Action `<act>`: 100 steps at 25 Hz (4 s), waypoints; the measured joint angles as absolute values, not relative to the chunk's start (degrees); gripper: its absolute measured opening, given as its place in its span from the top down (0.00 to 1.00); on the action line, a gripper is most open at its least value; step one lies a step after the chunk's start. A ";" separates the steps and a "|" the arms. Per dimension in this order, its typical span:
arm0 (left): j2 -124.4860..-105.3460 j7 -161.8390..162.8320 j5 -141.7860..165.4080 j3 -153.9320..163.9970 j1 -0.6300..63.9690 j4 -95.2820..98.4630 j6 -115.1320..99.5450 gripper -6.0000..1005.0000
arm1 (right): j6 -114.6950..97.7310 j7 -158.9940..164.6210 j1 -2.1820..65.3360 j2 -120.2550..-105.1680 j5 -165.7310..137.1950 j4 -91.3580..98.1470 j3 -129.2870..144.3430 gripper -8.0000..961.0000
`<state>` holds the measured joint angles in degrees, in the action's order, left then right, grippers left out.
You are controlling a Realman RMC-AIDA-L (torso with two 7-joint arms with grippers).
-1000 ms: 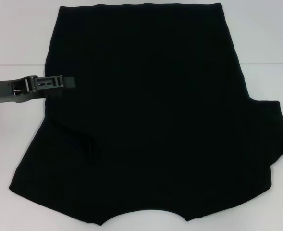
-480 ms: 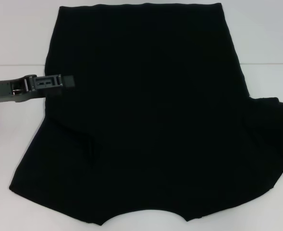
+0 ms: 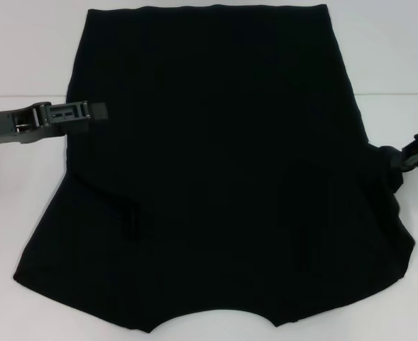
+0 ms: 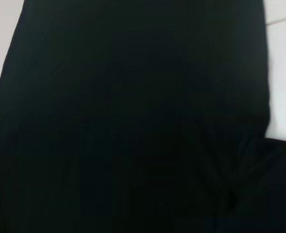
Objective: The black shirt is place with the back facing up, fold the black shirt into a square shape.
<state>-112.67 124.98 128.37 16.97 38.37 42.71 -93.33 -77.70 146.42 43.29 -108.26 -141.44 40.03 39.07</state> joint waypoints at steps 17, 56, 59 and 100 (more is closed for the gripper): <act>-112.76 125.07 127.74 16.77 37.73 42.71 -93.19 0.22 | -75.63 146.77 44.42 -108.52 -141.53 40.08 42.87 0.96; -111.82 130.06 134.74 13.07 35.87 44.32 -100.89 0.22 | -82.47 141.88 50.71 -112.18 -145.39 46.49 39.72 0.39; -111.65 134.24 142.86 13.09 35.77 46.17 -105.89 0.22 | -85.11 142.23 49.37 -111.23 -142.97 47.43 36.02 0.23; -114.24 141.34 155.63 16.08 34.84 42.44 -91.70 0.23 | -85.99 142.69 45.64 -109.94 -140.80 46.84 33.39 0.21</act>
<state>-114.24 141.34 155.63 16.08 34.84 42.44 -91.70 -85.99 142.69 45.64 -109.94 -140.80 46.84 33.40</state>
